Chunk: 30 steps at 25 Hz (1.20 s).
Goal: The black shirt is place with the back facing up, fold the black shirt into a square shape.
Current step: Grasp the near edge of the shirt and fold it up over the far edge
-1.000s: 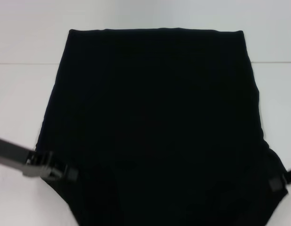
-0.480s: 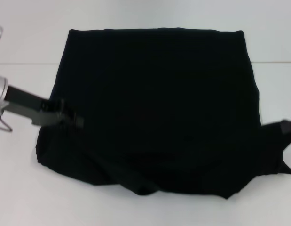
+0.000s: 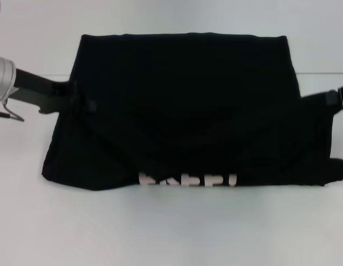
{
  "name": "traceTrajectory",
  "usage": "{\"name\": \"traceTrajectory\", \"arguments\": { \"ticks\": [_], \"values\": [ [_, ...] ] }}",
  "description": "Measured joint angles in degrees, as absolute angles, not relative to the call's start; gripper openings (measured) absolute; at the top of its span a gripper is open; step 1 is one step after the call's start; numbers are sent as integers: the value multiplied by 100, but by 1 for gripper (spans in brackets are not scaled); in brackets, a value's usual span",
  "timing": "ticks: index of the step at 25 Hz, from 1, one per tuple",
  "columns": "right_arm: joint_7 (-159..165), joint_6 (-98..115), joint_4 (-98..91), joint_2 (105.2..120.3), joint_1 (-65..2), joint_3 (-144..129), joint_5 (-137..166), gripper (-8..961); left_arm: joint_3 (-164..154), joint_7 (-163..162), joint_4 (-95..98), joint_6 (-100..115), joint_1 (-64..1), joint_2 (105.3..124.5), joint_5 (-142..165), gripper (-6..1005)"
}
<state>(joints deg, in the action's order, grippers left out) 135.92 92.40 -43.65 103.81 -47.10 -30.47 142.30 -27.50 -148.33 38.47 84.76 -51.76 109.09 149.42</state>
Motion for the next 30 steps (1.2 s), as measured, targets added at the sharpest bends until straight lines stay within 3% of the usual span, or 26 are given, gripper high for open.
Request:
{"name": "traceTrajectory", "arguments": {
  "ticks": [13,25,30],
  "values": [
    [13585,7831,-4292,10525,-4905,-3334,13748,34,-2736,-14972,3840,7355,-5191,10961,14705,61],
    [13524,5801,-4154,11138,-4866,-3725,13750,35,-2765,-14812,3725,6216,-5078,11125,14048,62],
    [13520,5139,-3961,11235,-4867,-3835,13723,35,-2782,-14595,3562,5540,-5129,11231,13746,62]
  ]
}}
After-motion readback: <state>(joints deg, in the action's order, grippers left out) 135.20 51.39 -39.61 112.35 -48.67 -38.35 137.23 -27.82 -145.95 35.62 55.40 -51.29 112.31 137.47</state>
